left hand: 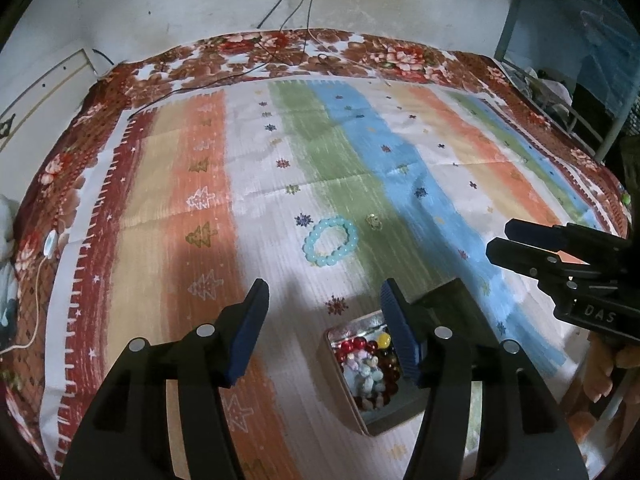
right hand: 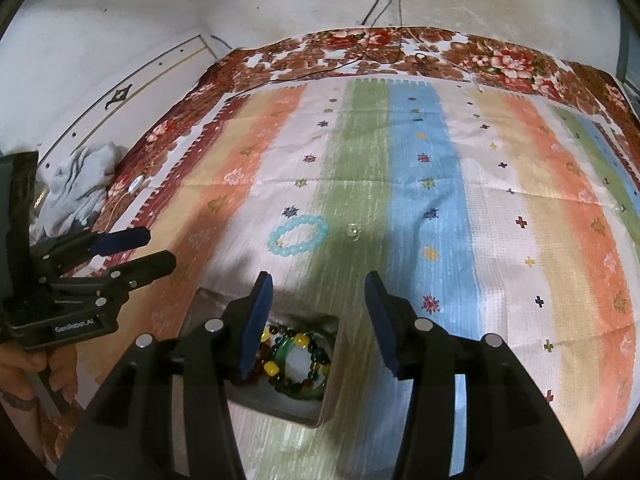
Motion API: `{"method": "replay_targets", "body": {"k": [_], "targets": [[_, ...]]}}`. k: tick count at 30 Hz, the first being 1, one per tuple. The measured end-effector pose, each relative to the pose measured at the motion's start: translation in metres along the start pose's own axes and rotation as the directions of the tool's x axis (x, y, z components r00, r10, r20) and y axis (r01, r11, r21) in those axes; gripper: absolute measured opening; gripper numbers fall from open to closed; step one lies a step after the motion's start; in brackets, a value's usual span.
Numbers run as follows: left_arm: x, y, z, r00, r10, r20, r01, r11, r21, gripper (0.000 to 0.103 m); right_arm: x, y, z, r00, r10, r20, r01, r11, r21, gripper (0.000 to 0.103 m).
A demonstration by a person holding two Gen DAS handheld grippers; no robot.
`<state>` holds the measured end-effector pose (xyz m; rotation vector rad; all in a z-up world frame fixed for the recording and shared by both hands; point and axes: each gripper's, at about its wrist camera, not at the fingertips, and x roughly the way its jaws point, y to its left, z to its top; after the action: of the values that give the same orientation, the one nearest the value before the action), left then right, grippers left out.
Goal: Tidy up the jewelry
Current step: 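Move left tool to the light-blue bracelet while right tool approaches the small gold ring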
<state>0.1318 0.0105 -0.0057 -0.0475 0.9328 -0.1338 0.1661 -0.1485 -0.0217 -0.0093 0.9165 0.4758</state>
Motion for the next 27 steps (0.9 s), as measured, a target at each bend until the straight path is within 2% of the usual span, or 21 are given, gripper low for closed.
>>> {"method": "replay_targets", "body": {"k": [27], "targets": [[0.041,0.007,0.032,0.998,0.028,-0.051,-0.027,1.000,0.015,0.058,0.043,-0.010,0.029,0.997,-0.061,-0.037,0.060,0.998,-0.027,0.049]]}}
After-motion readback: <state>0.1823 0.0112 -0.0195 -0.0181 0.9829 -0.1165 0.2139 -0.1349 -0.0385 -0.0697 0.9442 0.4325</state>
